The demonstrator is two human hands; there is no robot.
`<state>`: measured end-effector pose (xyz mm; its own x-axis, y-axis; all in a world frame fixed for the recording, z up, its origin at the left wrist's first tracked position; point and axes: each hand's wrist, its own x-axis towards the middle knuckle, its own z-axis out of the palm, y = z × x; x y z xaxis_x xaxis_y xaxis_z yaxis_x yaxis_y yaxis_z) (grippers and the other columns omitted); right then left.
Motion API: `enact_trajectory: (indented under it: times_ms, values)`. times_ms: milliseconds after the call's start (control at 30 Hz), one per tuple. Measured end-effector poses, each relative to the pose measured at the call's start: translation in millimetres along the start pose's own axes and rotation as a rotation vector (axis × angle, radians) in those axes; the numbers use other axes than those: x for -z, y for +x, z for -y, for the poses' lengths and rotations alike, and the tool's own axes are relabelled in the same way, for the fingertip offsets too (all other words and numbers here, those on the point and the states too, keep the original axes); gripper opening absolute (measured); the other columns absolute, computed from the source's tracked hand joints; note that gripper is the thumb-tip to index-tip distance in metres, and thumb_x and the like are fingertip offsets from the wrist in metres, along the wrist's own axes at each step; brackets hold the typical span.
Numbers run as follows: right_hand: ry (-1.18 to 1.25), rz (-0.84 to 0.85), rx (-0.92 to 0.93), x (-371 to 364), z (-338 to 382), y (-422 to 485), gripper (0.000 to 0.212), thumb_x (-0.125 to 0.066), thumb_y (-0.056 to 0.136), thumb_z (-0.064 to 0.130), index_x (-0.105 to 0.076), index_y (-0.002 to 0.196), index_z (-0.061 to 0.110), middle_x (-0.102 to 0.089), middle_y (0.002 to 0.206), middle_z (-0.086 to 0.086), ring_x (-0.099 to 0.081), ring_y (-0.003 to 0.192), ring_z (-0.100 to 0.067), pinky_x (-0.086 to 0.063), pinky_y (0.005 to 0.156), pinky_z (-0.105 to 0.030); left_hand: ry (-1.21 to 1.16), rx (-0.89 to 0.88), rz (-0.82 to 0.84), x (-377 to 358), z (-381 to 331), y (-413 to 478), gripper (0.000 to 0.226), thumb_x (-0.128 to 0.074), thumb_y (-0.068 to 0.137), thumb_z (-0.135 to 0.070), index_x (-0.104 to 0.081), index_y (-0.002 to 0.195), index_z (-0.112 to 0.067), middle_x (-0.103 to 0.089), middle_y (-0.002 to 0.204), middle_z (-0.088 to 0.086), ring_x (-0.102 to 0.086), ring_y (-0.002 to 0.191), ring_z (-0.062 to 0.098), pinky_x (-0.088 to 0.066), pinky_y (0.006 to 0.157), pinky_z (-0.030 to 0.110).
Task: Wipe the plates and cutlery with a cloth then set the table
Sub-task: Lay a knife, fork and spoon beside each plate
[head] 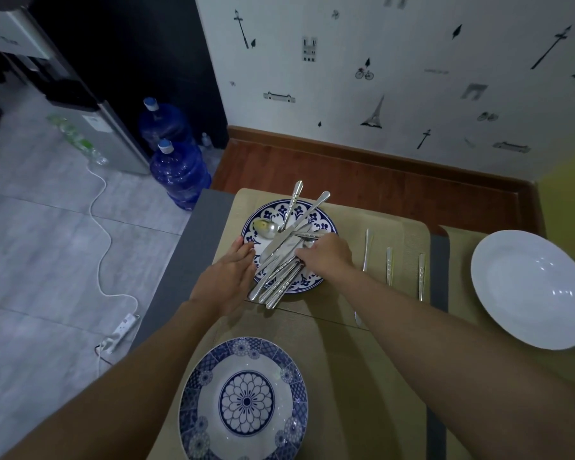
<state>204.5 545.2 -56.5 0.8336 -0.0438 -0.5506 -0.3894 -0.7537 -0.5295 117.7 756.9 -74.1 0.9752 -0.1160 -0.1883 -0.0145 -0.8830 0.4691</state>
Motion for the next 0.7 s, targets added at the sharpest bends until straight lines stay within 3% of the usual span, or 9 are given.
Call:
enact_trajectory:
  times_ms: [133, 233, 400, 700]
  values:
    - [0.190, 0.032, -0.147, -2.8, 8.3, 1.5, 0.019, -0.075, 0.085, 0.019, -0.068, 0.099, 0.010, -0.076, 0.091, -0.005, -0.070, 0.075, -0.020, -0.054, 0.056, -0.029, -0.002, -0.004, 0.001, 1.6, -1.5, -0.2, 0.049, -0.032, 0.108, -0.032, -0.041, 0.151, -0.011, -0.030, 0.163, -0.001, -0.002, 0.148, 0.002, -0.026, 0.116, 0.031]
    - [0.310, 0.066, -0.202, -2.9, 8.6, 1.8, 0.020, -0.071, 0.083, 0.014, -0.071, 0.102, 0.008, -0.074, 0.085, -0.005, -0.060, 0.059, -0.017, -0.043, 0.046, -0.026, -0.005, -0.007, 0.010, 2.5, -1.1, 0.2, 0.049, -0.032, 0.108, -0.032, -0.040, 0.151, -0.011, -0.030, 0.163, -0.001, -0.001, 0.147, 0.001, -0.024, 0.115, 0.027]
    - [0.392, 0.090, -0.251, 2.2, 6.9, 1.0, 0.007, -0.067, 0.087, 0.012, -0.068, 0.084, 0.006, -0.061, 0.067, -0.005, -0.043, 0.043, -0.013, -0.033, 0.037, -0.022, -0.002, -0.006, 0.016, 0.9, 0.6, 1.0, 0.049, -0.031, 0.108, -0.033, -0.040, 0.151, -0.011, -0.030, 0.163, 0.000, -0.001, 0.147, 0.001, -0.023, 0.114, 0.026]
    - [0.564, 0.278, -0.302, 16.2, 4.9, -11.4, 0.014, -0.060, 0.098, 0.007, -0.064, 0.086, 0.003, -0.064, 0.073, -0.010, -0.042, 0.048, -0.010, -0.026, 0.040, -0.019, 0.030, -0.008, 0.041, 1.1, -2.5, 2.3, 0.048, -0.029, 0.109, -0.031, -0.040, 0.150, -0.010, -0.030, 0.162, 0.001, -0.003, 0.151, 0.007, -0.024, 0.116, 0.028]
